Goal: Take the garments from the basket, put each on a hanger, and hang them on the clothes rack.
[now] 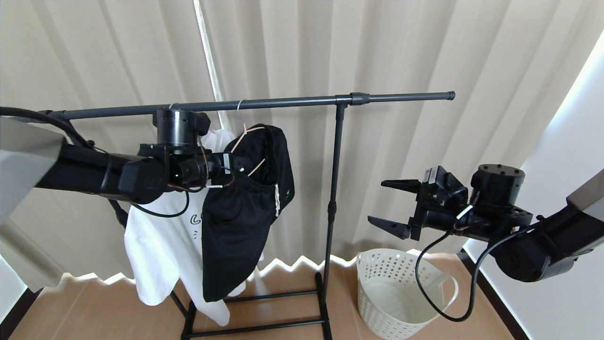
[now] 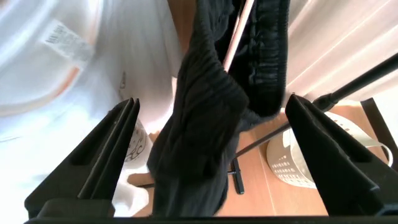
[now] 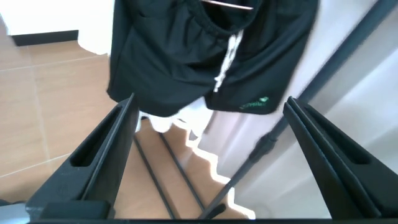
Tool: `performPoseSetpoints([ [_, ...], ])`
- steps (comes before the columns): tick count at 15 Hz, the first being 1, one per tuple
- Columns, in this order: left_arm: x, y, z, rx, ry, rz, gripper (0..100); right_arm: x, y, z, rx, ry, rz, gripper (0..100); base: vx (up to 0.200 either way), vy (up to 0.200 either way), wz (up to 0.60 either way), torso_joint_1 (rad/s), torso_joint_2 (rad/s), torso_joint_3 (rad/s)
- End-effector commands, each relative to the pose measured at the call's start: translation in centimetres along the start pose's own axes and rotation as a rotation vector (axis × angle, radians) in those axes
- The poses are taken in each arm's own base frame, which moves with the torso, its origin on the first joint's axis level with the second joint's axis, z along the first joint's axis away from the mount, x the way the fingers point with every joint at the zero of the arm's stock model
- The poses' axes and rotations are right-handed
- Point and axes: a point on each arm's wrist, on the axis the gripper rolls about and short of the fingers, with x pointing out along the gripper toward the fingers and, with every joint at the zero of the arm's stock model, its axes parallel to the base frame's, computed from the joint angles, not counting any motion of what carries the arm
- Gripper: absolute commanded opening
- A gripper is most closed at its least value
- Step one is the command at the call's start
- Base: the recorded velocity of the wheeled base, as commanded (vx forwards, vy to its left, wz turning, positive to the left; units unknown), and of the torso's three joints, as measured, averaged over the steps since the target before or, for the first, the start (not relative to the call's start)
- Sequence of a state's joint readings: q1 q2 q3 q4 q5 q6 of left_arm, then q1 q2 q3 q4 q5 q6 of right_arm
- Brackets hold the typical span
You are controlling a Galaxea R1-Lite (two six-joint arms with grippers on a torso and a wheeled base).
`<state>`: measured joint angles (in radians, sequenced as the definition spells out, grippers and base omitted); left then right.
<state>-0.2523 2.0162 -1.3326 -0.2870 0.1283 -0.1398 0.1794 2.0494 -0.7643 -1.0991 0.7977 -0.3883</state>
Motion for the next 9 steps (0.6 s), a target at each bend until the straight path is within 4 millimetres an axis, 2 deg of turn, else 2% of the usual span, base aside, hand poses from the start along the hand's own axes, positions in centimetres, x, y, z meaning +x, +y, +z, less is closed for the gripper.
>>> performPoseSetpoints([
  [1,-10.0,0.8,2.7,-0.001,-0.068,-0.012,100,-1.4,0.9,3.2,-0.080,-0.040,-0.127,100,0.000,0.000,0.00,0.000,0.00,0.000],
  [3,-16.4,1.7,2.5,-0.008,-0.128,-0.024,100,-2.7,1.8,7.3,-0.069,-0.090,-0.280,100,0.000,0.000,0.00,0.000,0.00,0.000],
  [5,-21.0,3.0,0.7,-0.001,-0.162,-0.009,100,-3.2,4.2,10.5,0.127,-0.095,-0.378,100,0.000,0.000,0.00,0.000,0.00,0.000],
  [6,-22.8,3.4,-0.3,0.017,-0.174,-0.002,100,-3.5,5.2,10.8,0.167,-0.050,-0.423,100,0.000,0.000,0.00,0.000,0.00,0.000],
  [7,-25.7,4.1,-3.0,0.082,-0.180,-0.001,100,-5.3,6.7,10.9,0.200,0.026,-0.518,100,0.000,0.000,0.00,0.000,0.00,0.000],
  [9,-28.1,5.0,-7.9,0.159,-0.141,0.004,100,-8.9,10.2,10.2,0.217,0.084,-0.525,100,0.000,0.000,0.00,0.000,0.00,0.000],
])
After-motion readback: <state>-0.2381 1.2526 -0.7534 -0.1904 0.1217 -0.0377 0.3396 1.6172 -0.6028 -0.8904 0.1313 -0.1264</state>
